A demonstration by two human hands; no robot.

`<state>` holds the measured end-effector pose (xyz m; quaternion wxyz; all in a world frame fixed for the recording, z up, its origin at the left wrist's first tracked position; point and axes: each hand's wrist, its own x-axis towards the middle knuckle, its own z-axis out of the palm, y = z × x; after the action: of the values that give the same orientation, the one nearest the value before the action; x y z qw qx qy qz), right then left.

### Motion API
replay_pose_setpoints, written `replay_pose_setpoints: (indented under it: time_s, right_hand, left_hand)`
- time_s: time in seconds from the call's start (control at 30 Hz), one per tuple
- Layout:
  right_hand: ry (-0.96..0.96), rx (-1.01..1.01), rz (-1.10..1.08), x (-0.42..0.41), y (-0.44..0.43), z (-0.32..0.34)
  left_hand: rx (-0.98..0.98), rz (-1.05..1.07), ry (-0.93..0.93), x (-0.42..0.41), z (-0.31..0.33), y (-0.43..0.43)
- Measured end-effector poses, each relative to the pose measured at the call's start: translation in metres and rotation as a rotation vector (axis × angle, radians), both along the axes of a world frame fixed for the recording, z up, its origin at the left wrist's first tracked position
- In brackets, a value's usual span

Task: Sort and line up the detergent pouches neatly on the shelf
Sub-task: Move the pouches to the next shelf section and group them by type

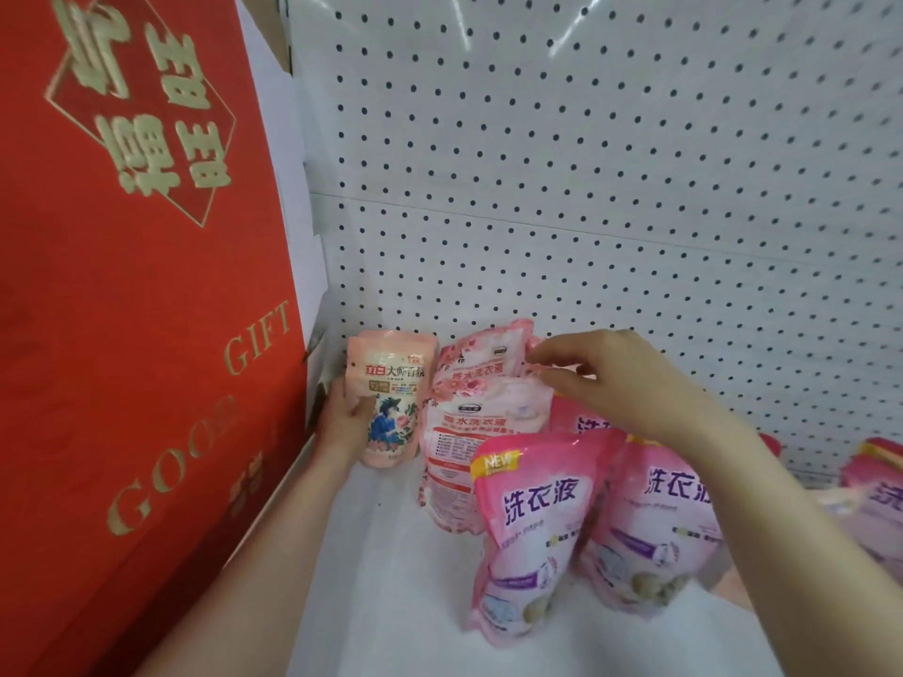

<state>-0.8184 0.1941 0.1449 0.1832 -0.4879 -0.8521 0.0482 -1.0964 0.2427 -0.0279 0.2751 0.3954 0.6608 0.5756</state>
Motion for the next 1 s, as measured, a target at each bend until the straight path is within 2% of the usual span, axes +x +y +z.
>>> replay_pose_setpoints:
  time_s: [0.17,0.3,0.37,0.43,0.53,0.63,0.73,0.9,1.0]
  right_hand:
    - [0.162,0.038,-0.038,0.01,-0.014,-0.01]
    - [0.289,0.139,-0.116,0.027,-0.031,-0.021]
    - [0.366,0.203,-0.162,0.039,-0.041,-0.03]
    - [0.415,0.253,-0.187,0.048,-0.049,-0.04]
    - [0.324,0.365,-0.233,0.061,-0.055,-0.057]
    - [0.263,0.393,-0.254,0.075,-0.055,-0.07]
    - [0.207,0.439,-0.272,0.089,-0.059,-0.083]
    - [0.149,0.523,-0.389,0.103,-0.075,-0.081]
    - [0.054,0.58,-0.454,0.107,-0.083,-0.072]
  left_hand:
    - [0.035,0.104,0.245,0.01,0.008,-0.025]
    - [0.321,0.144,0.37,0.033,0.023,-0.071]
    - [0.438,0.103,0.369,0.049,0.031,-0.095]
    - [0.472,-0.026,0.25,0.065,0.036,-0.117]
    - [0.439,-0.395,0.097,0.089,0.032,-0.145]
    - [0.283,-0.658,0.139,0.11,0.011,-0.156]
    - [0.183,-0.641,0.195,0.124,-0.014,-0.157]
    - [0.167,-0.573,0.199,0.133,-0.025,-0.152]
    - [0.18,-0.608,0.169,0.141,-0.023,-0.149]
